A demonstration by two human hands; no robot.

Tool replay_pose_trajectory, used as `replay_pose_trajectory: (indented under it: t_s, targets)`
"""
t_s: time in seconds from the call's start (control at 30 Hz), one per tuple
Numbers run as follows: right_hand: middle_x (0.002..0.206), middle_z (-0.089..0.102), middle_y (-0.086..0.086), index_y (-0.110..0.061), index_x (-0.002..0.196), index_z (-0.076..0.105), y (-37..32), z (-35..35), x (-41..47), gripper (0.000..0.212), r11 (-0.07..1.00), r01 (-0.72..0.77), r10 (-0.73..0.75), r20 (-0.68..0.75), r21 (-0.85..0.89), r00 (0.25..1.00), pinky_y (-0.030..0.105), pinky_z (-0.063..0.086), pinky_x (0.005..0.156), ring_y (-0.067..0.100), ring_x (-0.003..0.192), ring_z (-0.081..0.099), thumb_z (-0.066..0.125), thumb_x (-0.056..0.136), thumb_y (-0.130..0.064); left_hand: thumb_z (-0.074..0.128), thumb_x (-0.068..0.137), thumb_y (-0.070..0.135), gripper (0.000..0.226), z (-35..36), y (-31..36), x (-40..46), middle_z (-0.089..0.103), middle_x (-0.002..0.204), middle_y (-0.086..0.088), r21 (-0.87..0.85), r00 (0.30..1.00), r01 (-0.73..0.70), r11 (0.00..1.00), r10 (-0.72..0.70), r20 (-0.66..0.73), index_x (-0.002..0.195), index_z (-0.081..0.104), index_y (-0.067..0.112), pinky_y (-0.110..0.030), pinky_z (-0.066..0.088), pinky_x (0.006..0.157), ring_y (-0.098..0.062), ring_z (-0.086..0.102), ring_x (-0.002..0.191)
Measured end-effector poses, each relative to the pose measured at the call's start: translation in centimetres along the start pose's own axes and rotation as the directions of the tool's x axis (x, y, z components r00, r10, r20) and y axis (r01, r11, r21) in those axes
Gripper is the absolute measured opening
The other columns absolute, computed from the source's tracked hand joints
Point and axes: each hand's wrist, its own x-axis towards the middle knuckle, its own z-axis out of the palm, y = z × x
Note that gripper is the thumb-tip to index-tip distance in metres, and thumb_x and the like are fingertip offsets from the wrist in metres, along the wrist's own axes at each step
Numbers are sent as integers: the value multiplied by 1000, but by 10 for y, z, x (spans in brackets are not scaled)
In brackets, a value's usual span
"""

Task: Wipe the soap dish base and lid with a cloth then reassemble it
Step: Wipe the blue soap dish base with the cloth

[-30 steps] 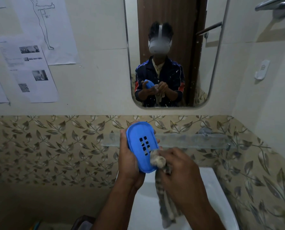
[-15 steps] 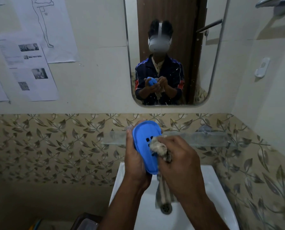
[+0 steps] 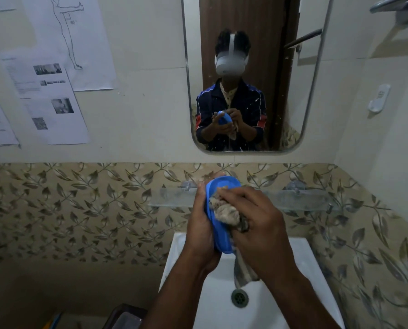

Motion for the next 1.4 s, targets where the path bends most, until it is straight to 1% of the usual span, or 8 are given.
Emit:
replay_pose_trajectory:
  t_s: [0.23,0.43,0.57,0.7,0.9,1.03,1.17,1.4]
  targets:
    - [105,62,-5,-17,113,72,1,-4,-32,35,993,25,-53,239,119,970,18,50,82,8,97,62,64,80,-8,39,90,63,62,-13,19,6,72,108,-15,9,998,-60,998,60,10,128,67,22,-44,55,77,-28,68,85]
    - [106,64,1,-11,114,71,1,-1,-10,51,1000,-28,28,29,13,999,30,55,83,13,100,63,70,67,10,33,95,62,60,-1,15,8,75,97,-11,21,999,-47,999,46,26,96,82,26,-36,60,75,-23,72,82]
    - [108,62,3,-10,118,70,-5,6,-16,56,999,-26,25,41,31,999,27,54,86,13,103,62,73,68,14,34,99,58,55,1,22,11,71,105,-14,17,995,-75,997,74,59,125,68,23,-40,57,78,-27,67,86]
    - [102,62,-3,-16,110,73,4,-3,-30,49,994,10,-29,181,106,983,23,52,83,8,99,61,68,67,6,34,96,61,56,-6,24,14,71,102,-15,21,995,-87,996,86,55,118,72,25,-44,52,76,-31,66,82]
    - [98,62,-5,-15,100,72,16,-3,-23,34,980,-170,182,120,-101,976,20,51,74,8,86,61,74,72,4,31,95,62,62,-7,16,16,74,104,-10,-13,995,-103,995,103,6,122,70,21,-40,57,73,-25,68,82]
    - [109,62,-3,-15,107,71,-11,5,-37,39,998,-64,64,121,-5,991,10,46,85,4,101,60,63,73,0,36,91,64,62,-6,20,18,73,104,-12,-34,991,-134,990,134,11,127,67,25,-44,54,76,-30,64,86]
    - [115,68,-7,-19,112,72,-1,-3,-33,55,989,-15,-21,247,145,969,23,49,92,8,110,62,61,61,-1,30,98,61,60,-10,22,17,73,103,-12,-28,992,-126,992,126,1,128,66,23,-42,56,72,-29,65,84]
    - [100,70,-4,-17,102,71,27,-7,-22,51,976,-62,102,182,-211,978,27,50,77,17,89,63,70,61,12,25,100,60,60,-7,23,15,74,106,-8,9,988,-156,988,156,-6,138,58,27,-41,57,70,-28,65,85]
